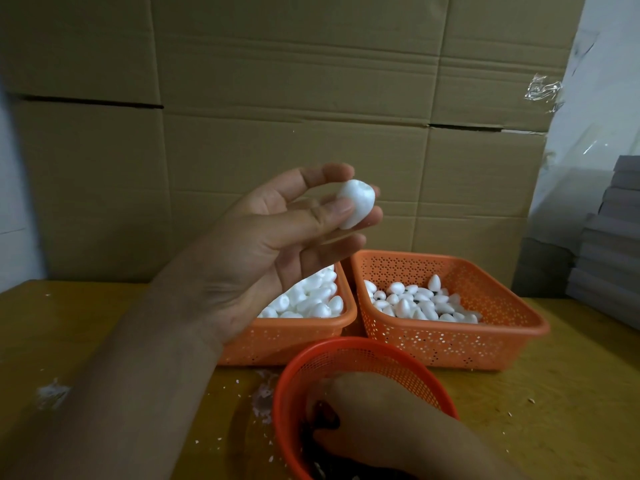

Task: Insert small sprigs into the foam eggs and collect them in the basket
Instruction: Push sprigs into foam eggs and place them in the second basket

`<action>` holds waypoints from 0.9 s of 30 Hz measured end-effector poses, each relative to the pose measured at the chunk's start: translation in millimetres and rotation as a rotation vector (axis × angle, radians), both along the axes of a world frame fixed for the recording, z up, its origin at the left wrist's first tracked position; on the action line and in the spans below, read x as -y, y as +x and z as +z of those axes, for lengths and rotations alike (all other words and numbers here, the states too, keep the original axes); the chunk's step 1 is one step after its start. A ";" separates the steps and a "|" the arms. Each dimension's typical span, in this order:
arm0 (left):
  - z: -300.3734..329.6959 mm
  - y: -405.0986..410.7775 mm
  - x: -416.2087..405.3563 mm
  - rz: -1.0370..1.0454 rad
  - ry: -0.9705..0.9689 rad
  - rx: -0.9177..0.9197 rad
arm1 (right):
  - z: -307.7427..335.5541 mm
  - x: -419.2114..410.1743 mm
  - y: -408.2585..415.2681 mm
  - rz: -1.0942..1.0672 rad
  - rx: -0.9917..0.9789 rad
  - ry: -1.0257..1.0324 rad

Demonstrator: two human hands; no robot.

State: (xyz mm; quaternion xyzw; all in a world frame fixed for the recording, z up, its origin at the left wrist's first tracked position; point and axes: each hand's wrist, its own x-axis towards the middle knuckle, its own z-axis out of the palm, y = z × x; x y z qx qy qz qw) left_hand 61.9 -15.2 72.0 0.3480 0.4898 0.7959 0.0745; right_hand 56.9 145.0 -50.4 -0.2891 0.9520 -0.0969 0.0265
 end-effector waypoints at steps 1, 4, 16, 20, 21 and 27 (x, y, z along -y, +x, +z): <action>0.6 0.5 0.2 0.002 -0.015 -0.012 | -0.1 0.2 0.0 0.001 -0.007 0.000; 2.1 2.6 -0.5 0.027 -0.055 -0.043 | -0.8 0.4 0.4 0.006 -0.018 0.000; 1.1 4.0 -3.1 0.082 0.008 -0.003 | -0.2 -0.2 -0.2 0.005 -0.008 0.002; 0.5 2.9 -2.9 0.088 0.008 0.004 | -0.3 0.1 0.1 0.003 -0.014 0.001; 0.6 2.8 -2.9 0.085 0.006 0.004 | -0.4 0.2 0.4 0.004 -0.014 0.001; 1.8 3.4 -3.2 0.095 -0.059 -0.058 | -0.4 0.7 0.9 0.005 -0.020 0.003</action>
